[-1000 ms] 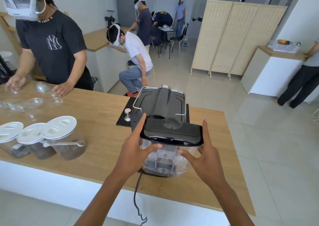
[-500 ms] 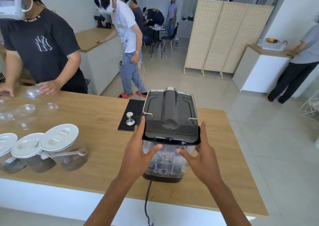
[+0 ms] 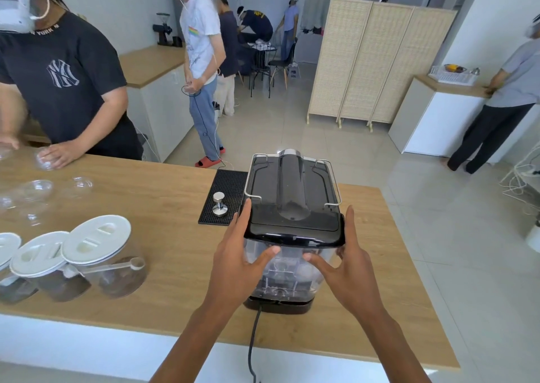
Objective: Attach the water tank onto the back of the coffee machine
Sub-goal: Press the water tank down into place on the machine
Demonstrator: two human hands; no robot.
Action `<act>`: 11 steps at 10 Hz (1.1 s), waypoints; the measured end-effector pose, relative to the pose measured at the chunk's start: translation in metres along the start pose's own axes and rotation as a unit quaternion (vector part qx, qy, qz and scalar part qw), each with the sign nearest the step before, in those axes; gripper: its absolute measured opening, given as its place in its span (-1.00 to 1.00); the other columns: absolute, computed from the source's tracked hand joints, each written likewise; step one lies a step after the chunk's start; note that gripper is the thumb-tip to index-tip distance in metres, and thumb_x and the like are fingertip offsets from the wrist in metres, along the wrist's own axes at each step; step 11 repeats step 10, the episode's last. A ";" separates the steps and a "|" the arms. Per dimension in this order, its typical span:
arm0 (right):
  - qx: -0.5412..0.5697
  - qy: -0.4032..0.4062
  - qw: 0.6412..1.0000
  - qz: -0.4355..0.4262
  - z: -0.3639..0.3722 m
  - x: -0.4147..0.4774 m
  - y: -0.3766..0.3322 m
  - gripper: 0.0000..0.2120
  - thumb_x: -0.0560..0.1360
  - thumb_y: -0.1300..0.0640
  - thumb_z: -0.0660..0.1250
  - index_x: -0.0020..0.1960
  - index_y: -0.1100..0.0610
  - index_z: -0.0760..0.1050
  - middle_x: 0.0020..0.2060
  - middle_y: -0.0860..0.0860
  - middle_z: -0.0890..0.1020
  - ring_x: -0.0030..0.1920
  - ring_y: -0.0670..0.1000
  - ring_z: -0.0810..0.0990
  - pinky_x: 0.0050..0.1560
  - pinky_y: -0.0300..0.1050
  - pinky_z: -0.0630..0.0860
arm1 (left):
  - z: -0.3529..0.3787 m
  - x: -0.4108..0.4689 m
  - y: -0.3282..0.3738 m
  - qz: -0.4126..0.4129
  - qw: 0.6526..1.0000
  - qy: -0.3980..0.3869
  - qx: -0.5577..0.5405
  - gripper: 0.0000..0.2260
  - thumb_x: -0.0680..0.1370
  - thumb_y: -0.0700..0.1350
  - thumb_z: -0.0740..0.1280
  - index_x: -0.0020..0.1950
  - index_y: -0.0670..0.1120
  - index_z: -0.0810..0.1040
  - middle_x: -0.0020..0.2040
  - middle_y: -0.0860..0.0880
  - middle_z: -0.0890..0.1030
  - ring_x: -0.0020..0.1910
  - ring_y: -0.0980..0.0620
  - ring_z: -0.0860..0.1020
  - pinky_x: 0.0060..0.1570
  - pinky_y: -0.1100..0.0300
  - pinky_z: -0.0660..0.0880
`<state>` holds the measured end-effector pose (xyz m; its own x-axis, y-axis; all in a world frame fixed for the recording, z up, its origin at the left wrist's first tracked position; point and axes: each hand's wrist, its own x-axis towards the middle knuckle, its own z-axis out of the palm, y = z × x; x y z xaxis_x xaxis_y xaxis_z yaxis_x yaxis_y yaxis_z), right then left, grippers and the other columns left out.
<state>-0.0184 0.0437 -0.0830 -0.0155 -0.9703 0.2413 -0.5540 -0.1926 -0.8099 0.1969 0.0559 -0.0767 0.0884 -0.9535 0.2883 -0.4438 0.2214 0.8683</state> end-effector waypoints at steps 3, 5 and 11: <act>-0.009 -0.012 1.000 0.007 0.008 -0.006 0.008 0.12 0.34 -0.27 0.44 0.58 -0.23 -0.32 0.43 -0.29 0.33 0.36 -0.15 0.42 0.29 -0.28 0.34 | 0.006 -0.002 -0.010 -0.020 0.999 -0.001 0.029 -0.18 0.42 0.25 0.41 0.57 0.27 0.05 0.43 -0.15 0.47 0.31 -0.36 0.37 0.22 -0.27 0.43; -0.005 -0.002 1.000 0.010 0.013 -0.010 0.013 0.10 0.39 -0.25 0.43 0.58 -0.22 -0.33 0.46 -0.11 0.44 0.38 -0.01 0.49 0.31 -0.23 0.36 | 0.005 -0.002 -0.010 -0.018 0.999 -0.004 0.041 -0.15 0.40 0.21 0.44 0.59 0.19 0.07 0.28 -0.40 0.45 0.28 -0.38 0.40 0.17 -0.25 0.45; -0.132 -0.069 0.982 0.119 0.041 -0.073 0.108 0.01 0.41 -0.50 0.18 0.62 -0.06 -0.20 0.63 -0.06 -0.02 0.62 0.05 -0.02 0.51 0.19 0.25 | 0.005 -0.070 -0.153 -0.125 0.951 -0.170 0.226 0.02 0.33 0.62 -0.09 0.62 0.02 -0.12 0.61 -0.08 0.18 0.52 -0.16 0.29 0.37 -0.09 0.39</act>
